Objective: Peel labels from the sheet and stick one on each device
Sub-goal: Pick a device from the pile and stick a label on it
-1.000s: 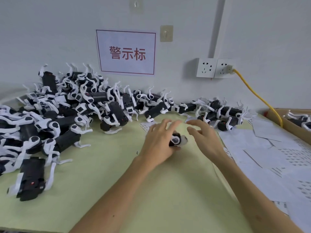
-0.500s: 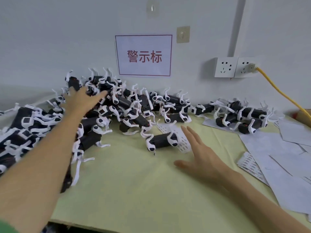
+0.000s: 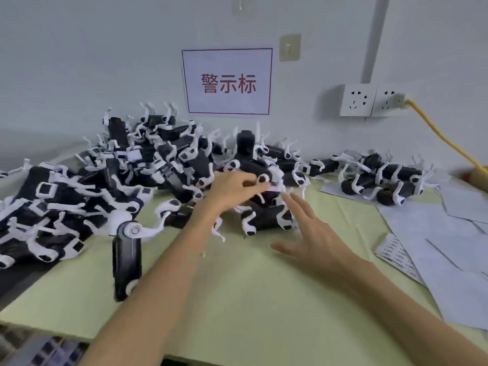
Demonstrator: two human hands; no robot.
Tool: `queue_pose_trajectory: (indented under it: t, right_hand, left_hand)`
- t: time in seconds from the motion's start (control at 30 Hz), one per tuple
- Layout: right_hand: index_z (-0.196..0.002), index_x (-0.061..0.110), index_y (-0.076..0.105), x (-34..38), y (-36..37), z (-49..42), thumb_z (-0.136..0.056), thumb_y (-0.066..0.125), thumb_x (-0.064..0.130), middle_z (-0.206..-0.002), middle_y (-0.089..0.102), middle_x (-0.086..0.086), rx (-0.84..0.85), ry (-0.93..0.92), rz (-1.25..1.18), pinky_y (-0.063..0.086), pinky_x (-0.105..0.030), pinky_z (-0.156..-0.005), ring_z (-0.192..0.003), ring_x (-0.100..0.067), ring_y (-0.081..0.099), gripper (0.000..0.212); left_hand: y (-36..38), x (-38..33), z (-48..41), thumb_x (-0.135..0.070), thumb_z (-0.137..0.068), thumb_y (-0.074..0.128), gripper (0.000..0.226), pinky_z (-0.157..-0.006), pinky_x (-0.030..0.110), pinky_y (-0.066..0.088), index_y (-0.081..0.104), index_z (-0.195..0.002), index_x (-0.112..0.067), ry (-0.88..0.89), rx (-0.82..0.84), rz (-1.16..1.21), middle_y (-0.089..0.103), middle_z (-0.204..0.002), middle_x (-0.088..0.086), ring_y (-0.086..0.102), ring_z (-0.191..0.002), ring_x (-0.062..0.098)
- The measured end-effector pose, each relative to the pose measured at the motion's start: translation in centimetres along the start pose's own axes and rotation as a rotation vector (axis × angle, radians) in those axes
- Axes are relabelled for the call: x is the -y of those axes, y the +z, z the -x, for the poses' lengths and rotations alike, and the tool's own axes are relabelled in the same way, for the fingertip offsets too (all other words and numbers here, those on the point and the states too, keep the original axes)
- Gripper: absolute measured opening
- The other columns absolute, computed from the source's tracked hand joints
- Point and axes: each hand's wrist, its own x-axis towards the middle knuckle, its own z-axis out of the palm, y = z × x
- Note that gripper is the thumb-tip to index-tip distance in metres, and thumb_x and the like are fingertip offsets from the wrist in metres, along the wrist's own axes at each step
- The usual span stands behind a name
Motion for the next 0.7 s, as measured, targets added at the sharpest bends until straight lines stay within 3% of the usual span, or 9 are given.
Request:
queue_pose_trajectory:
  t: [0.07,0.13,0.23,0.37,0.5,0.6,0.7]
  right_hand:
    - [-0.157,0.051,0.005,-0.5,-0.4,0.0,-0.081,0.073,0.063,-0.166,0.011,0.022,-0.047,0.066,-0.008,0.038,-0.026,-0.092,-0.128,-0.014,0.054,0.102]
    - [-0.157,0.044,0.017,-1.6,-1.5,0.1,-0.085,0.070,0.061,-0.163,0.028,0.011,-0.139,0.178,-0.051,0.039,-0.028,-0.090,-0.116,-0.010,0.056,0.092]
    - [-0.153,0.041,0.036,-3.4,-3.5,0.0,-0.092,0.067,0.051,-0.154,0.044,0.005,-0.236,0.292,-0.073,0.040,-0.032,-0.089,-0.117,-0.015,0.056,0.069]
    - [-0.150,0.036,0.044,-3.4,-3.8,-0.4,-0.097,0.066,0.038,-0.151,0.048,0.000,-0.208,0.306,-0.063,0.043,-0.036,-0.097,-0.127,-0.023,0.055,0.058]
    - [-0.136,0.033,0.060,-2.5,-3.5,-0.3,-0.099,0.062,0.039,-0.142,0.055,0.000,-0.216,0.298,-0.046,0.044,-0.033,-0.086,-0.106,-0.021,0.063,0.038]
    - [-0.117,0.032,0.069,-2.1,-3.5,0.0,-0.098,0.055,0.049,-0.130,0.057,0.005,-0.215,0.288,-0.064,0.043,-0.031,-0.077,-0.088,-0.013,0.060,0.029]
    - [-0.120,0.029,0.067,-1.9,-3.4,0.1,-0.100,0.054,0.051,-0.135,0.053,0.006,-0.206,0.314,-0.058,0.045,-0.035,-0.079,-0.089,-0.015,0.061,0.033]
  left_hand:
    - [3.0,-2.9,-0.7,-0.058,-0.098,0.057,0.038,-0.094,0.032,0.049,0.077,-0.112,-0.029,0.054,0.075,0.223,0.076,-0.100,-0.012,0.069,-0.099,0.009]
    - [4.9,-5.2,-1.1,-0.050,-0.101,0.058,0.034,-0.084,0.030,0.053,0.074,-0.121,-0.028,0.031,0.132,0.442,0.075,-0.104,-0.014,0.070,-0.101,0.009]
    - [5.6,-6.7,-1.8,-0.043,-0.103,0.056,0.030,-0.090,0.032,0.052,0.072,-0.123,-0.026,0.101,0.111,0.378,0.073,-0.117,-0.011,0.067,-0.105,0.008]
    - [2.2,-6.5,-1.6,-0.039,-0.104,0.058,0.032,-0.102,0.027,0.048,0.066,-0.132,-0.028,0.089,0.467,0.493,0.065,-0.129,-0.014,0.061,-0.120,0.004]
    - [-3.0,-6.9,0.7,-0.035,-0.109,0.046,0.036,-0.103,0.031,0.053,0.057,-0.140,-0.020,0.143,0.730,0.713,0.065,-0.139,0.002,0.064,-0.126,0.021]
    - [-7.0,-6.9,3.1,-0.039,-0.103,0.048,0.046,-0.107,0.039,0.051,0.055,-0.140,-0.013,0.271,0.651,0.779,0.065,-0.138,0.010,0.065,-0.125,0.030]
    - [-11.8,-6.3,5.3,-0.057,-0.088,0.065,0.067,-0.105,0.042,0.051,0.055,-0.136,-0.012,0.350,0.412,0.866,0.067,-0.134,0.012,0.066,-0.122,0.034]
